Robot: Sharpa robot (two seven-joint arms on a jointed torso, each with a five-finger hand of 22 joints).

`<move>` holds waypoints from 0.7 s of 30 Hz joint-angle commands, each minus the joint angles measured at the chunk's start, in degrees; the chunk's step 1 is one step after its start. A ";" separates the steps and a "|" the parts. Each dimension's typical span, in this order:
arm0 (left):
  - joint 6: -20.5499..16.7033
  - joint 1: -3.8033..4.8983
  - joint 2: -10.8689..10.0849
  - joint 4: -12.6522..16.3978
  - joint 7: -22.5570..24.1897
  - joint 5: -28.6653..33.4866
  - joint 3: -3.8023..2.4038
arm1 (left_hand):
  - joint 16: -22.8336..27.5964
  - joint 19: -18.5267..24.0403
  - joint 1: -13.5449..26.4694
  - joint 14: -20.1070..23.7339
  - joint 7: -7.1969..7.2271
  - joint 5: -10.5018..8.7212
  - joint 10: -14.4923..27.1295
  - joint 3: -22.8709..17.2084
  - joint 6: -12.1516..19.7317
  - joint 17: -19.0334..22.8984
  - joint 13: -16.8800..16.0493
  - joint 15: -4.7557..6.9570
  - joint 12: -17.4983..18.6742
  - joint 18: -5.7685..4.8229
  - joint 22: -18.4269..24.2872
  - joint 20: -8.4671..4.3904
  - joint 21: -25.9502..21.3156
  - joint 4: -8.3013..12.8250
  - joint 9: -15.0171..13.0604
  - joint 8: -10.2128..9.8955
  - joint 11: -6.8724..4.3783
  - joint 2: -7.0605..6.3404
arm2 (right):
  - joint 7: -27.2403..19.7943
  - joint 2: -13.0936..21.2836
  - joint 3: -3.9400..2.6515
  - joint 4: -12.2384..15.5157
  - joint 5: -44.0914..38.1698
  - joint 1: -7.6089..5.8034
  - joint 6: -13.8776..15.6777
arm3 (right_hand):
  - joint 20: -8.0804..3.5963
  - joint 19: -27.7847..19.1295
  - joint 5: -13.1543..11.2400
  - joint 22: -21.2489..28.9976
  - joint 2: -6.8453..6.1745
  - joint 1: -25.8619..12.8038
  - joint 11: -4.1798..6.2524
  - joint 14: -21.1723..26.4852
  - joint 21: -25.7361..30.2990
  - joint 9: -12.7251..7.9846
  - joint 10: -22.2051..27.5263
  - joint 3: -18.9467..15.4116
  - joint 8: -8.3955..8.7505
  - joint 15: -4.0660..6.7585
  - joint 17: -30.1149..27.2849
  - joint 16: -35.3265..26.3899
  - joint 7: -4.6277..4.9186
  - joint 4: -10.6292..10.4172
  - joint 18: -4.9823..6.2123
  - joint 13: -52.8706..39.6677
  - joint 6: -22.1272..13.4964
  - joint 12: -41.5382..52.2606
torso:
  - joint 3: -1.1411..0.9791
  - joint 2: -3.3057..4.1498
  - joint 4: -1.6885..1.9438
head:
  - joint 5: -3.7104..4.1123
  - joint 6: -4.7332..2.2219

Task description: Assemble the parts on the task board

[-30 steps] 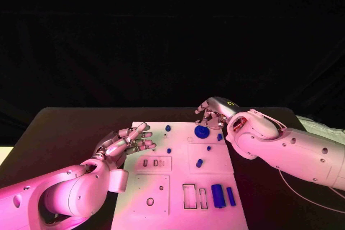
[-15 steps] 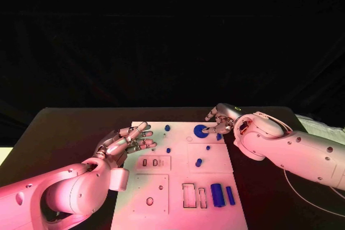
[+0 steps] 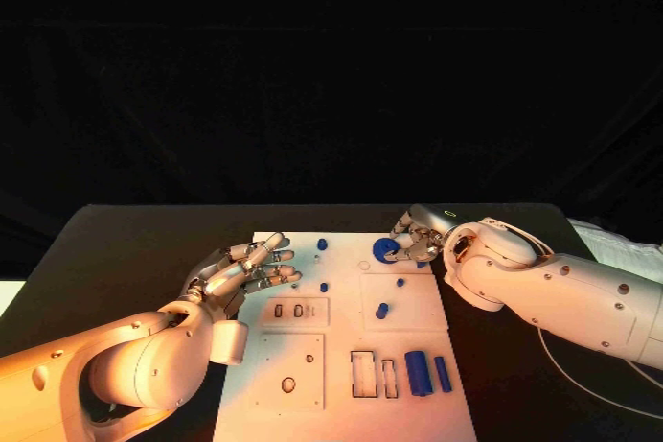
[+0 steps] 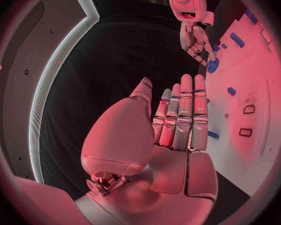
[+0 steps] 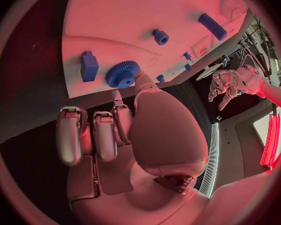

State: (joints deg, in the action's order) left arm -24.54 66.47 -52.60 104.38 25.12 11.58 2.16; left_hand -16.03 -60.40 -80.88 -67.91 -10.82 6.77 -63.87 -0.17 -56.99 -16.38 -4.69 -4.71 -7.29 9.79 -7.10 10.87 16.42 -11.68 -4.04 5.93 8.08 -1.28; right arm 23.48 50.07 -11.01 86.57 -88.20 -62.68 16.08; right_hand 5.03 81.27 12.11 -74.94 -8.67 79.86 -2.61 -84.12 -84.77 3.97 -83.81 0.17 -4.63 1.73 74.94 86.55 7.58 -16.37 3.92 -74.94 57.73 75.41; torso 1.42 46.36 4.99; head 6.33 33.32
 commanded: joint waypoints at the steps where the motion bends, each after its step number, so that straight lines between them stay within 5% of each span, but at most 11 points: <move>1: 1.37 0.07 0.13 0.02 0.00 0.14 -0.04 | -0.35 -0.30 -0.10 0.26 -0.40 0.30 0.35 0.00 -0.10 -0.08 0.09 -0.04 0.36 0.65 0.08 0.19 -0.13 0.48 0.03 -0.18 -0.13 0.68 | -0.02 -0.23 -0.02 -0.05 -2.13 0.11 -0.50 | -0.03 0.63 0.44 -2.92 1.02 0.37 0.05 -4.53 -0.55 0.08 -0.77 0.09 -0.46 -0.34 8.05 0.37 -0.05 0.36 -1.24 -2.48 0.75 1.52 | -0.01 0.01 -0.03 | -0.06 -0.09; 8: 1.51 0.07 0.19 0.01 -0.19 0.14 -0.04 | -0.40 -0.32 -0.07 0.31 -0.41 0.28 0.24 0.04 -0.21 -0.23 0.08 -0.03 0.32 0.66 0.10 0.19 -0.17 0.48 0.00 -0.17 -0.15 0.89 | 0.22 -0.55 -0.02 -0.05 -4.92 0.53 -0.56 | -0.07 1.12 -0.37 -3.85 2.64 2.98 0.13 -4.62 -0.97 0.14 -1.69 2.21 -0.95 -0.28 8.69 0.69 -0.13 1.90 -1.42 -5.29 1.91 4.13 | -0.02 0.03 0.07 | -0.10 -0.03; 21: 1.66 0.07 0.23 -0.08 -0.37 0.14 -0.04 | -0.40 -0.32 -0.05 0.32 -0.41 0.28 0.24 0.05 -0.21 -0.25 0.08 -0.03 0.32 0.66 0.10 0.19 -0.17 0.47 0.00 -0.18 -0.14 0.92 | 0.48 -1.61 -0.02 -0.67 -6.98 1.23 -2.14 | -0.08 1.49 -0.96 -4.49 2.64 3.26 0.18 -4.68 -1.23 0.13 -2.14 2.93 -1.08 -0.25 9.06 0.86 -0.20 2.35 -1.55 -6.44 2.49 5.23 | 0.00 0.00 0.01 | -0.29 0.38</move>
State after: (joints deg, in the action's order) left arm -24.22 66.47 -52.50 104.25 24.70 11.63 2.16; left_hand -16.26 -60.40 -80.96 -67.91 -11.03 6.77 -63.87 -0.17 -57.20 -16.55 -4.69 -4.71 -7.29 9.79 -7.05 10.86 16.42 -11.35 -4.04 5.93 8.08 -0.75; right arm 23.48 48.57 -11.16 86.11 -93.22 -61.72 15.85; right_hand 5.03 82.49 11.42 -74.93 -5.89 82.65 -2.62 -84.13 -85.66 4.04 -83.80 2.79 -5.45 1.74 74.93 87.11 7.40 -14.08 3.05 -75.06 59.95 80.44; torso 1.41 46.37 5.02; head 6.11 33.59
